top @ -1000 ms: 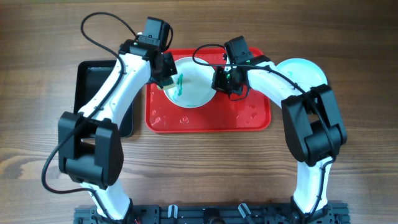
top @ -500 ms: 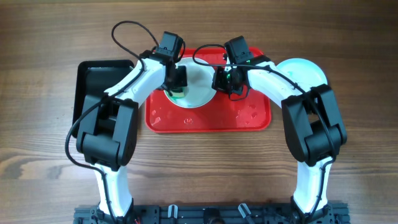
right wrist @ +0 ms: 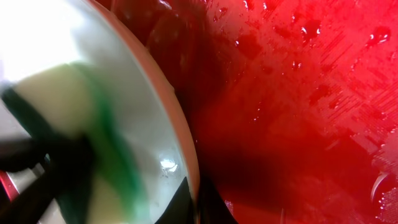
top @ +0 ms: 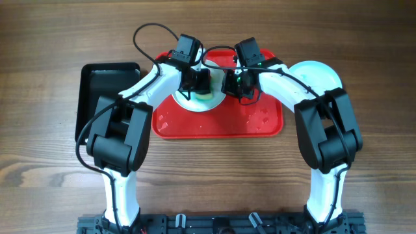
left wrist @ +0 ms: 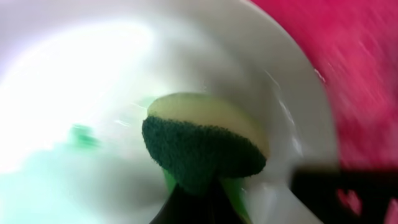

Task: Clean dirty plates on tray and stack at the side
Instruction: 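Lower the sponge with the left gripper and scrub the third plate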

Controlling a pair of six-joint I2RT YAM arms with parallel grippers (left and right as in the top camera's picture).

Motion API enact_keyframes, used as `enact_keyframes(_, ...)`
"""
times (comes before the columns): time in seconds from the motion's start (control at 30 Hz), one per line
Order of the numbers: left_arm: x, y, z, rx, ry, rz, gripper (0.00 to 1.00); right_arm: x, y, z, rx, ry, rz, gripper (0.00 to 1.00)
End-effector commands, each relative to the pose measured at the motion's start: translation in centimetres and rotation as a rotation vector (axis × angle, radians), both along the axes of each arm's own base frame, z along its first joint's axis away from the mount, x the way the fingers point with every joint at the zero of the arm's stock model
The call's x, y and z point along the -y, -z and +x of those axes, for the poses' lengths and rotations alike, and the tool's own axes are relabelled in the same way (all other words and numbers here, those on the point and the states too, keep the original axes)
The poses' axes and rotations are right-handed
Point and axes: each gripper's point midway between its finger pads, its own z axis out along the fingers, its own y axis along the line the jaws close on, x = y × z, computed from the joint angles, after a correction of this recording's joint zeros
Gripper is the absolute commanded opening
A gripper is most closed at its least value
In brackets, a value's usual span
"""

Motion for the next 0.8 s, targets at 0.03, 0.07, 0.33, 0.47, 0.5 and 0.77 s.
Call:
enact_keyframes(0.03, -7.8, 1.2, 2.3, 0.088, -0.355, 0.299, 0.04, 0.3, 2.0, -1.0, -0.047, -0.014, -0.023, 0.04)
enact_keyframes(0.07, -8.0, 1.4, 2.0, 0.072, -0.371, 0.303, 0.04, 0.3, 2.0, -1.0, -0.047, -0.014, -0.023, 0.04)
enact_keyframes(0.33, -8.2, 3.1, -4.5, -0.224, -0.423, 0.306, 0.04, 0.3, 2.0, -1.0, -0.048, -0.015, -0.023, 0.04)
enact_keyframes(0.47, -2.5, 2.8, -7.7, -0.353, 0.02, 0.055, 0.04, 0.3, 2.0, -1.0, -0.048, -0.014, -0.022, 0.04)
enact_keyframes(0.5, -1.1, 2.3, -8.4, -0.362, 0.113, -0.022, 0.04, 0.3, 2.0, -1.0, -0.047, -0.015, -0.022, 0.04)
enact_keyframes(0.77, 3.0, 0.3, -7.2, -0.234, 0.329, -0.241, 0.06, 0.3, 2.0, -1.0, -0.048, -0.014, -0.022, 0.04)
